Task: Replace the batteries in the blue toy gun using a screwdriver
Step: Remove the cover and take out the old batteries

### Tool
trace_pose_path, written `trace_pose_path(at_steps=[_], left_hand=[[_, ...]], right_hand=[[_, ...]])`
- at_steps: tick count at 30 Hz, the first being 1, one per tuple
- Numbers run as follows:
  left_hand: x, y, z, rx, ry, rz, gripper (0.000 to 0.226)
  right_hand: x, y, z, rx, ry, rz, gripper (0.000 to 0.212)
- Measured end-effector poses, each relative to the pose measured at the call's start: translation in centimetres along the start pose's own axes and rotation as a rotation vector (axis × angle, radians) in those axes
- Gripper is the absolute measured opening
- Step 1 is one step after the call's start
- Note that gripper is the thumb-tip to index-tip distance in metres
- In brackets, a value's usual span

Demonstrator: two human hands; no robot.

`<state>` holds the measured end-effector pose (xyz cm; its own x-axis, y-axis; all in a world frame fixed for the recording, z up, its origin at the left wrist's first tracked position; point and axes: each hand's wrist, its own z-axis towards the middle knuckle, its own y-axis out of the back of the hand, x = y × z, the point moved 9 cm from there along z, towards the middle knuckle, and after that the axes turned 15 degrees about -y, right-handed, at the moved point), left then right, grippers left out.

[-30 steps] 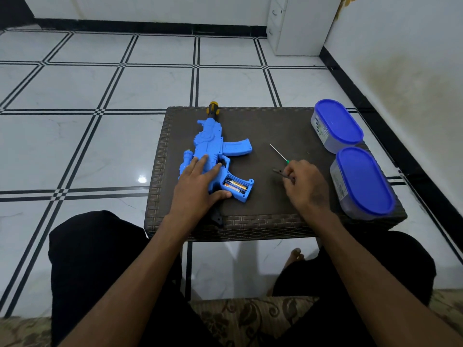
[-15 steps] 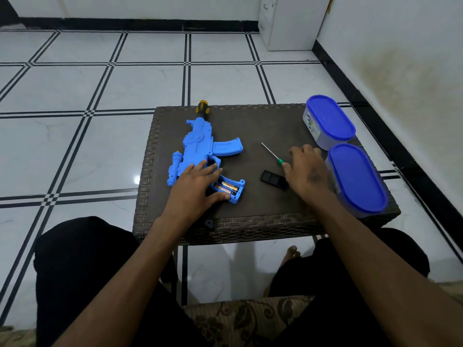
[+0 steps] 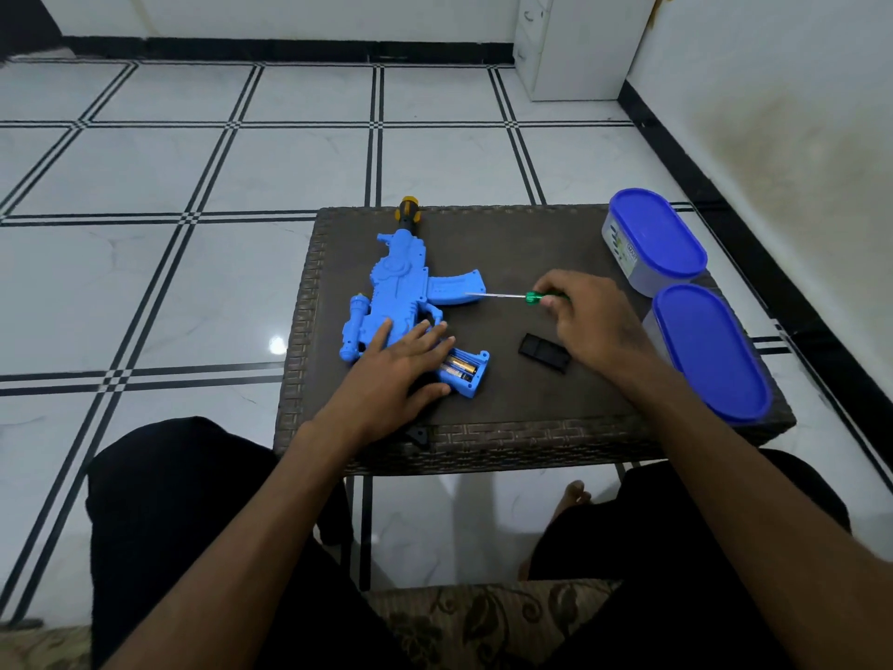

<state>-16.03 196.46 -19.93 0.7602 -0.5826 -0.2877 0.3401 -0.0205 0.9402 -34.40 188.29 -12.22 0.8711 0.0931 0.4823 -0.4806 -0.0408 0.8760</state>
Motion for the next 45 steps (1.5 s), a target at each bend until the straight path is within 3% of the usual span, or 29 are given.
trace_pose_path(at_steps=[3, 12, 17, 21, 29, 45], left_hand=[[-0.3, -0.3, -0.2, 0.022, -0.019, 0.037, 0.069], [-1.0, -0.5, -0.2, 0.042, -0.039, 0.091, 0.072], [-1.1, -0.4, -0.2, 0.06, -0.043, 0.127, 0.071], [-1.3, -0.3, -0.2, 0.056, -0.039, 0.133, 0.062], [-1.1, -0.4, -0.1, 0.036, -0.041, 0.136, 0.066], [-1.4, -0.3, 0.4, 0.02, 0.017, 0.136, 0.062]], right_hand=[[1.7, 0.9, -2.0, -0.005, 0.134, -0.093, 0.018], [3.9, -0.6, -3.4, 0.15, 0.173, -0.526, 0.023], [6.2, -0.4, -4.1, 0.095, 0.247, -0.601, 0.015], [8.6, -0.5, -4.8, 0.052, 0.346, -0.698, 0.019], [10.9, -2.5, -5.9, 0.054, 0.486, -0.81, 0.023], [5.4, -2.3, -7.3, 0.064, 0.253, -0.659, 0.043]])
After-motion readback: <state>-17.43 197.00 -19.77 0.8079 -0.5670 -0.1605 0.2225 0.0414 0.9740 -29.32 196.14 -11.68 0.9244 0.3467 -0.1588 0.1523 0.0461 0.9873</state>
